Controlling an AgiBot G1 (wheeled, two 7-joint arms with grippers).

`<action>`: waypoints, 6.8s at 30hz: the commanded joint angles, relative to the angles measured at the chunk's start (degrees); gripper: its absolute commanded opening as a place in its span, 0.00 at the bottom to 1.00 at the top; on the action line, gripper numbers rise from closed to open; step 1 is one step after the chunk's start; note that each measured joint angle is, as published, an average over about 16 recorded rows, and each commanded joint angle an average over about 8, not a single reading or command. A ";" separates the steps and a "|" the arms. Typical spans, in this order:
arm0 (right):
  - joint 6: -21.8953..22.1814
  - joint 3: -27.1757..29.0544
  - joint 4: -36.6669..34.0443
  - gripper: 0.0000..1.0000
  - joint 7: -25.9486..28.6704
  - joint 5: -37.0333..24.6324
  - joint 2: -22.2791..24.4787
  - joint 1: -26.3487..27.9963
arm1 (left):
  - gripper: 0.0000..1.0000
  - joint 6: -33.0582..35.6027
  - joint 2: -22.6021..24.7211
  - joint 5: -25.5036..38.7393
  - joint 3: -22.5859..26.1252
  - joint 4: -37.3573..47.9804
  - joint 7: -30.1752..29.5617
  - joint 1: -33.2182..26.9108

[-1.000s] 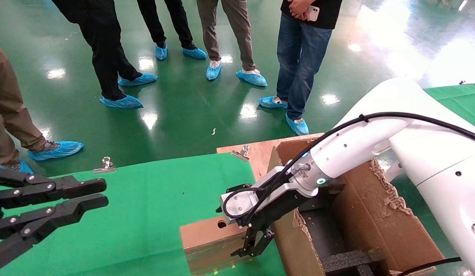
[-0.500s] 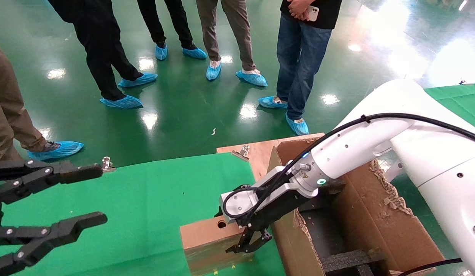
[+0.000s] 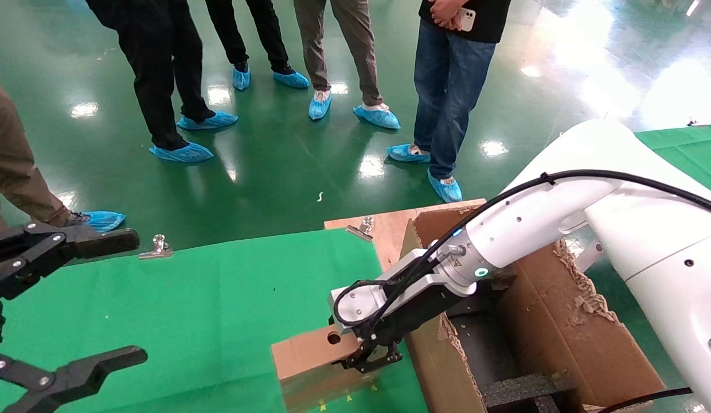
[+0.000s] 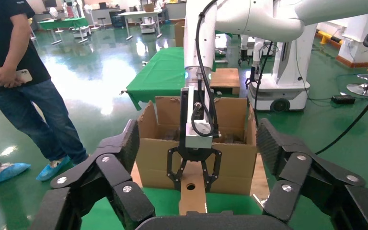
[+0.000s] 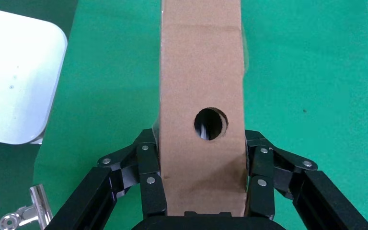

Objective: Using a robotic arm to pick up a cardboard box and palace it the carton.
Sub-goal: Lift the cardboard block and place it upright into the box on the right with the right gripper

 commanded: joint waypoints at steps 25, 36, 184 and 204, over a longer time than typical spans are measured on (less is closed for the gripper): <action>-0.61 1.62 -9.55 0.00 0.39 5.19 2.91 19.27 | 1.00 0.00 -0.02 -0.05 0.09 0.05 0.05 -0.04; -0.98 -4.02 -14.71 0.00 -0.93 10.69 5.87 25.14 | 1.00 -0.02 -0.03 -0.08 0.13 0.05 0.08 -0.05; 52.09 -48.71 22.70 0.00 113.81 -28.79 35.19 3.09 | 1.00 -0.21 -0.23 -0.41 0.63 0.13 0.33 -0.17; 56.11 -50.78 16.41 0.00 115.32 -29.44 30.28 -2.36 | 1.00 -0.24 -0.25 -0.46 0.69 0.13 0.36 -0.18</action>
